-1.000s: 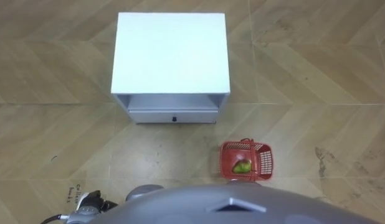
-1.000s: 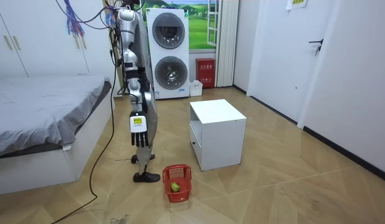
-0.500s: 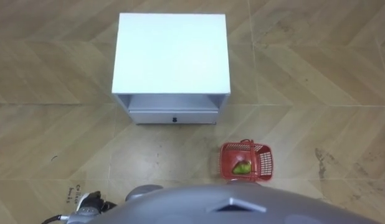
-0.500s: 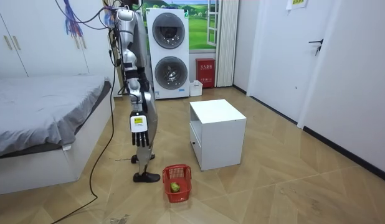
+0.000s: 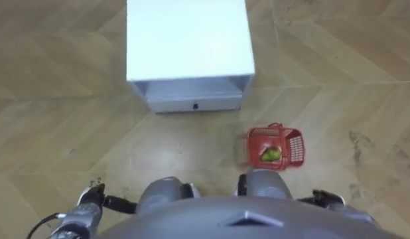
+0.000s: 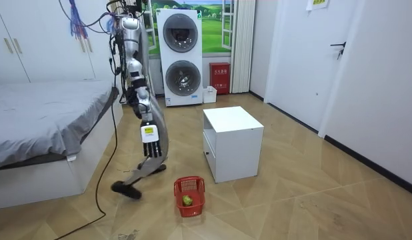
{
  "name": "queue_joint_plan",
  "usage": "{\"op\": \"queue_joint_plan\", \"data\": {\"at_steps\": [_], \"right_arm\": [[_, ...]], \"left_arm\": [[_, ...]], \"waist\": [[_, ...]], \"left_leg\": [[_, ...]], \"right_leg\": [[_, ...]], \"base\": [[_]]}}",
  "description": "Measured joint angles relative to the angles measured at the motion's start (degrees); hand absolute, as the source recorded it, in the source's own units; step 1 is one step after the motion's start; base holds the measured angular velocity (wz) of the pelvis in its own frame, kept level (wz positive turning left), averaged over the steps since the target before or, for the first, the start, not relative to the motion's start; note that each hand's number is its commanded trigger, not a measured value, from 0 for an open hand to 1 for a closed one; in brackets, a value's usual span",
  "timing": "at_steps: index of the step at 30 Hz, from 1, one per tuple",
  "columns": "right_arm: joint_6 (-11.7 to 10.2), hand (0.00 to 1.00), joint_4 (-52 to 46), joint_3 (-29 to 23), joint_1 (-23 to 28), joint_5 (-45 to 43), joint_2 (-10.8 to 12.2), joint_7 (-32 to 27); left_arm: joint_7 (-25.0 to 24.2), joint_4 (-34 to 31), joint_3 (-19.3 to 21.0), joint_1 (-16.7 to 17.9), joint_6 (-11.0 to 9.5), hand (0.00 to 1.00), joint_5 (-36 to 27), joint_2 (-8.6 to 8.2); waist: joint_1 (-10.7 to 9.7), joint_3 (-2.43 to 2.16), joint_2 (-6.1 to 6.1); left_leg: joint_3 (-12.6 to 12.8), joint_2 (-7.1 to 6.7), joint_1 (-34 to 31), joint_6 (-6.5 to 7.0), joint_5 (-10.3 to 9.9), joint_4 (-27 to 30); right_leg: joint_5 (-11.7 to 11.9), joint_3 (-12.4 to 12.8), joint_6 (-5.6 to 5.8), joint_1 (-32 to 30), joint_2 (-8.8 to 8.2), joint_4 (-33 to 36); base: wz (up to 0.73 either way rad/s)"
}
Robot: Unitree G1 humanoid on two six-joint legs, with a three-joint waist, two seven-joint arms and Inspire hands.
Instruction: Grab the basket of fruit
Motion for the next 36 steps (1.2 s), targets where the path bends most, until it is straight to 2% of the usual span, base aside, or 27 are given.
{"op": "queue_joint_plan", "data": {"at_steps": [1, 2, 3, 4, 5, 6, 7, 8, 9, 10, 11, 12, 13, 14, 16, 19, 20, 23, 24, 26, 28, 33, 36], "right_arm": [[-1.1, 0.00, 0.0, 0.0, -2.0, 2.3, -0.6, -0.7], [-1.8, 0.00, 0.7, 0.5, -5.2, 3.9, -1.2, -0.9], [-2.1, 0.00, 0.8, 1.0, -6.9, 4.9, -1.4, -1.1], [-2.9, 0.00, 0.9, 2.8, -10.2, 6.4, -1.7, -1.1], [-3.9, 0.00, 1.1, 3.5, -13.1, 7.4, -1.7, -1.0], [-4.4, 0.00, 1.4, 3.5, -14.5, 8.0, -1.8, -0.7], [-5.5, 0.00, 2.2, 3.7, -17.2, 9.0, -1.9, -0.4], [-6.8, 0.00, 2.4, 3.7, -18.0, 9.4, -2.0, 0.1], [-7.1, 0.00, 2.6, 3.7, -17.9, 9.7, -1.9, 0.2], [-7.1, 0.00, 2.9, 3.7, -17.5, 10.4, -1.8, 0.9], [-6.1, 0.00, 2.8, 3.7, -16.5, 11.5, -1.9, 1.3], [-5.7, 0.00, 2.7, 3.8, -15.9, 12.5, -1.9, 1.4], [-4.9, 0.00, 2.7, 4.3, -14.6, 14.2, -2.2, 1.6], [-4.7, 0.00, 2.8, 4.6, -12.9, 15.5, -2.4, 1.7], [-4.6, 0.00, 2.7, 4.6, -10.9, 15.6, -2.5, 1.7], [-4.4, 0.00, 2.7, 4.6, -9.9, 15.5, -2.6, 1.8], [-4.4, 0.00, 2.4, 4.6, -9.9, 15.5, -2.6, 1.8], [-4.3, 0.00, 0.4, 4.6, -10.0, 16.4, -2.2, 1.8], [-4.4, 0.00, 0.3, 4.6, -10.1, 16.6, -2.1, 1.8], [-4.3, 0.00, -0.1, 4.6, -10.1, 17.0, -1.7, 1.8], [-4.3, 0.00, -0.5, 4.5, -10.2, 17.0, -1.6, 1.7], [-4.4, 0.00, -1.1, 4.5, -9.6, 16.7, -1.7, 0.3], [-4.5, 0.00, -2.7, 4.5, -9.4, 15.1, -1.7, -1.0]], "left_arm": [[0.3, -0.1, -0.1, -0.1, 1.0, 0.00, -0.3, 0.59], [0.9, 0.0, 0.0, -0.3, 2.0, 0.00, -0.3, 0.73], [1.2, 0.3, 0.0, -0.7, 2.2, 0.00, -0.3, 0.87], [1.4, 1.0, -0.2, -1.5, 2.4, 0.00, -0.4, 1.26], [1.5, 1.5, -0.5, -2.7, 2.6, 0.00, -0.5, 1.47], [1.8, 1.9, -0.5, -3.7, 2.7, 0.00, -0.7, 1.50], [2.3, 3.3, -1.0, -6.5, 2.7, 0.00, -1.6, 1.68], [2.7, 4.2, -1.2, -9.0, 2.6, 0.00, -1.7, 1.53], [2.7, 4.5, -1.5, -9.9, 2.5, 0.00, -2.1, 1.34], [2.5, 5.7, -2.5, -11.5, 2.1, 0.00, -2.9, 1.00], [2.4, 6.1, -3.5, -11.9, 1.5, 0.00, -4.4, 0.78], [2.5, 6.1, -4.2, -12.0, 1.3, 0.00, -5.2, 0.78], [2.8, 6.8, -5.3, -12.1, 0.5, 0.00, -6.4, 0.88], [3.8, 8.1, -5.7, -12.1, -0.2, 0.00, -7.4, 0.77], [4.9, 8.1, -6.7, -11.7, -1.2, 0.00, -8.0, 0.24], [5.4, 8.1, -6.8, -10.0, -2.2, 0.00, -9.3, -0.31], [6.2, 8.1, -6.8, -9.7, -2.7, 0.00, -9.3, -0.31], [7.5, 7.9, -6.7, -8.7, -4.3, 0.00, -9.4, 0.02], [7.6, 7.9, -6.7, -8.5, -4.5, 0.00, -9.4, 0.06], [7.6, 8.0, -6.7, -7.7, -5.4, 0.00, -9.4, 0.36], [7.6, 8.1, -6.7, -6.9, -5.7, 0.00, -9.4, 0.41], [7.6, 8.2, -6.7, -4.9, -6.1, 0.00, -9.4, -0.32], [8.8, 8.1, -6.7, -4.3, -7.0, 0.00, -9.3, -0.80]], "waist": [[0.8, -0.07, -0.14], [1.5, -0.01, 0.06], [2.0, 0.14, 0.25], [2.4, 0.20, 0.24], [2.3, 0.20, 0.04], [2.3, 0.24, -0.12], [2.4, 0.63, -0.68], [2.2, 1.12, -0.74], [2.2, 1.25, -0.87], [2.2, 1.43, -1.32], [2.1, 1.59, -1.78], [2.1, 1.90, -2.43], [1.6, 1.91, -2.36], [0.6, 1.80, -2.89], [-0.8, 1.72, -3.47], [-1.7, 1.38, -4.14], [-1.9, 1.35, -4.23], [-2.4, 1.29, -4.83], [-2.6, 1.35, -4.94], [-2.6, 0.88, -5.84], [-3.4, 0.80, -6.46], [-4.4, 0.84, -7.01], [-4.6, 0.92, -7.39]], "left_leg": [[1.0, 1.27, -3.6, 0.40, -0.4, 3.2], [1.1, 2.76, -7.5, 0.70, -1.1, 6.9], [1.1, 3.48, -9.5, 0.80, -1.3, 8.9], [0.8, 4.36, -14.1, 1.16, -1.8, 13.4], [0.1, 4.54, -18.7, 1.17, -2.8, 18.7], [-0.3, 4.52, -21.2, 1.08, -3.6, 21.6], [-2.5, 3.65, -27.1, 0.52, -5.0, 28.9], [-6.2, 1.92, -32.7, -0.65, -6.4, 36.9], [-7.7, 1.10, -34.9, -1.26, -7.2, 40.1], [-9.7, -0.32, -38.2, -2.55, -8.6, 44.9], [-11.0, -1.25, -40.7, -3.47, -9.6, 48.7], [-11.5, -1.74, -41.9, -3.84, -10.1, 50.3], [-12.4, -2.62, -44.0, -4.46, -11.2, 53.5], [-12.4, -3.18, -46.2, -4.47, -12.1, 56.3], [-11.4, -3.15, -48.7, -3.41, -13.3, 59.8], [-9.4, -3.15, -50.3, -2.88, -15.3, 64.0], [-8.8, -3.35, -50.6, -2.33, -15.5, 65.0], [-8.1, -4.31, -50.9, -2.44, -15.7, 66.2], [-8.1, -4.31, -50.7, -2.59, -15.7, 66.4], [-8.1, -4.56, -50.5, -3.38, -15.7, 66.6], [-8.2, -5.13, -50.5, -3.99, -15.6, 66.6], [-9.1, -5.06, -49.0, -5.85, -16.0, 66.7], [-10.2, -5.13, -48.5, -7.44, -16.1, 67.0]], "right_leg": [[1.7, 0.2, -0.17, 0.9, -0.19, 3.2], [2.9, -0.2, -0.18, 2.5, -0.46, 3.4], [3.3, -0.4, -0.07, 3.2, -0.88, 3.0], [3.6, -0.4, 0.17, 4.7, -2.38, 1.5], [3.4, 0.0, 0.69, 6.2, -4.02, -1.0], [3.1, 0.4, 1.13, 6.7, -4.89, -1.9], [1.3, 1.9, 2.64, 6.9, -6.36, -2.7], [-8.0, 3.1, 5.13, 6.5, -6.75, 2.1], [-12.3, 3.1, 4.20, 6.1, -6.95, 5.0], [-17.2, 4.1, 2.71, 4.0, -7.68, 11.3], [-19.4, 5.9, 2.09, 1.1, -7.64, 17.5], [-20.0, 6.8, 2.07, -0.1, -7.79, 20.1], [-21.1, 8.1, 2.61, -2.1, -8.02, 24.7], [-21.6, 8.8, 3.14, -3.7, -8.70, 28.7], [-21.7, 9.9, 3.28, -5.4, -9.54, 33.6], [-21.7, 12.7, 3.30, -6.9, -10.83, 39.2], [-21.7, 13.4, 3.31, -6.9, -11.13, 40.6], [-21.8, 13.6, 3.42, -6.2, -12.57, 43.0], [-21.8, 13.5, 3.43, -6.0, -12.64, 43.3], [-21.8, 13.5, 3.50, -5.5, -12.69, 44.4], [-22.2, 13.0, 4.11, -4.6, -12.69, 44.9], [-22.7, 12.1, 4.03, -2.6, -12.38, 45.7], [-23.6, 12.3, 3.79, -2.4, -12.30, 47.0]], "base": [[0.27], [0.16], [0.04], [0.07], [0.12], [0.20], [0.24], [0.22], [0.12], [-0.15], [-0.26], [-0.34], [-0.20], [-0.10], [0.06], [-0.02], [0.07], [0.18], [0.14], [0.13], [0.24], [0.06], [-0.12]]}}
